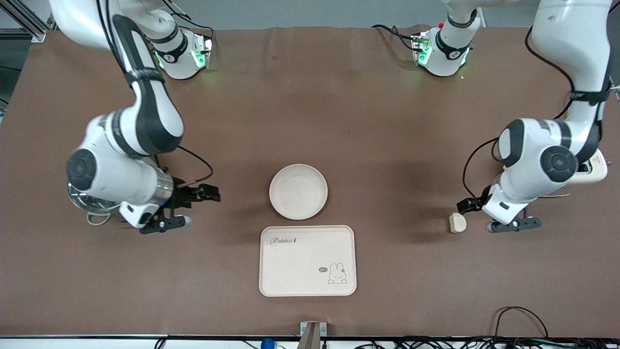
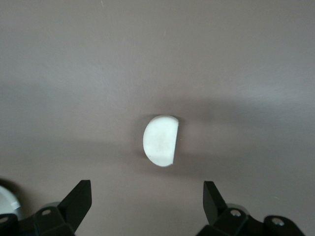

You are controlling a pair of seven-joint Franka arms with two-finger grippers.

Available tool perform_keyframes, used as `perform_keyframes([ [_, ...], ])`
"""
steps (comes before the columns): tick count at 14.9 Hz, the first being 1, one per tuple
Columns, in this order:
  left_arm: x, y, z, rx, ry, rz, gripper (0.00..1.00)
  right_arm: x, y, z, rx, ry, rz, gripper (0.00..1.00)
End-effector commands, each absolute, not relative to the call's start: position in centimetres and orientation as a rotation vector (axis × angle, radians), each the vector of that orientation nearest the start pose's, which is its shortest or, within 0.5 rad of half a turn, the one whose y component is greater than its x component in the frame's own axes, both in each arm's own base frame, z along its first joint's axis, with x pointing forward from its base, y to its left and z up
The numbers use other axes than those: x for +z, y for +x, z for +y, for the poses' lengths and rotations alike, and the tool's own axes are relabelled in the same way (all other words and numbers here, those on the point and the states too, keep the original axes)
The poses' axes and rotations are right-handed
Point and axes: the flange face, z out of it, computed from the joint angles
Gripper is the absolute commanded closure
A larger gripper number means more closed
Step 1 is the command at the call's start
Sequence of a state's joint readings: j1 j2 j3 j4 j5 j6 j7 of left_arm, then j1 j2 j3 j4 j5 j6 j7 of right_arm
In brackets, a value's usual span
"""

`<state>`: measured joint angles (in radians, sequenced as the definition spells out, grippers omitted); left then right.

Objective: Place bun in plate and plate on tray
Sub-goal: 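Grasp the bun with the left gripper while the right gripper grips the plate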

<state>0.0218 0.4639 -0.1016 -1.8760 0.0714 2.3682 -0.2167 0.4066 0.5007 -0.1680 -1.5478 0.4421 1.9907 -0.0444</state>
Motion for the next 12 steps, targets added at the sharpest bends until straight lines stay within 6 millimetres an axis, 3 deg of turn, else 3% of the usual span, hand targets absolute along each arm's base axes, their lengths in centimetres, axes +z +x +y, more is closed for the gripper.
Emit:
perform_keyframes([
  [1,22.2,64.2,-4.4,-0.09,-3.155,-0.175,0.03,33.3,64.8,21.8,0.108,-2.802,-0.114,0.0],
  [4,18.2,64.5,-3.3,-0.159,-3.168,-0.209,0.1,30.0,64.4,24.0,0.14,-2.816,-0.138,0.0],
  [6,16.4,64.7,-3.3,-0.207,-3.176,-0.223,0.22,28.2,63.8,25.8,0.147,-2.82,-0.157,0.0],
  [10,16.6,64.8,-4.1,-0.216,-3.198,-0.301,0.7,24.4,61.9,27.7,0.157,-2.814,-0.129,0.0],
  [12,17.2,64.8,-5.8,-0.215,-3.211,-0.364,0.83,22.5,60.2,28.9,0.157,-2.79,-0.077,0.0],
])
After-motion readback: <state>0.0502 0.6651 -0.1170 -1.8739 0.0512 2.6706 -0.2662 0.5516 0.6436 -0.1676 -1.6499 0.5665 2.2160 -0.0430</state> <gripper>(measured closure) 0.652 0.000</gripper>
